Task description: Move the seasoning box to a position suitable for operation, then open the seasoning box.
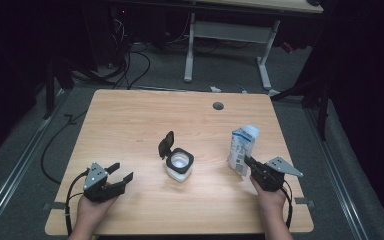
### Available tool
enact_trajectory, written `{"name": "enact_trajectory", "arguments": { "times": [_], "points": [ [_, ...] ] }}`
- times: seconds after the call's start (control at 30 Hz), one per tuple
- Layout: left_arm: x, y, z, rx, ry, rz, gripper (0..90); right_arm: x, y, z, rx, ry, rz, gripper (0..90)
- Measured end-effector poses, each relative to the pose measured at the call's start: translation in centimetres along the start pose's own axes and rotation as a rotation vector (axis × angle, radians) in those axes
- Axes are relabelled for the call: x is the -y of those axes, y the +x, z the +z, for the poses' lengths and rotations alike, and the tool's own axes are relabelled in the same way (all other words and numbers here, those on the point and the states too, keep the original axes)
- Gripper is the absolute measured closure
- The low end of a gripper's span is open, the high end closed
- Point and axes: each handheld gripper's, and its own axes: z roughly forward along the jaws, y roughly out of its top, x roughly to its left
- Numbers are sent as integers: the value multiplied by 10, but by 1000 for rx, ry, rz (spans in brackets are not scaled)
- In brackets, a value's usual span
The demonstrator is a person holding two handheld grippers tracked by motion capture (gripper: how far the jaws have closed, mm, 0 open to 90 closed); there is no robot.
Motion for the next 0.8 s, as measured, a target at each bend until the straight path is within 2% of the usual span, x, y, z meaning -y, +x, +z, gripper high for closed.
{"name": "enact_trajectory", "arguments": {
  "times": [0.13,0.2,0.37,0.5,0.57,0.8],
  "points": [
    [1,1,1,8,-10,-16,355,1,3,-4,1,7,8,835],
    [1,2,1,12,-13,-24,355,1,6,-6,6,13,-4,827],
    [3,1,1,22,5,3,355,1,8,-7,19,38,-12,769],
    [5,2,2,28,3,-21,355,4,7,-8,30,46,11,725],
    [5,1,1,29,7,-10,355,4,5,-8,32,53,15,707],
    [5,1,-5,19,0,-13,353,7,7,-7,47,65,15,612]
  ]
}}
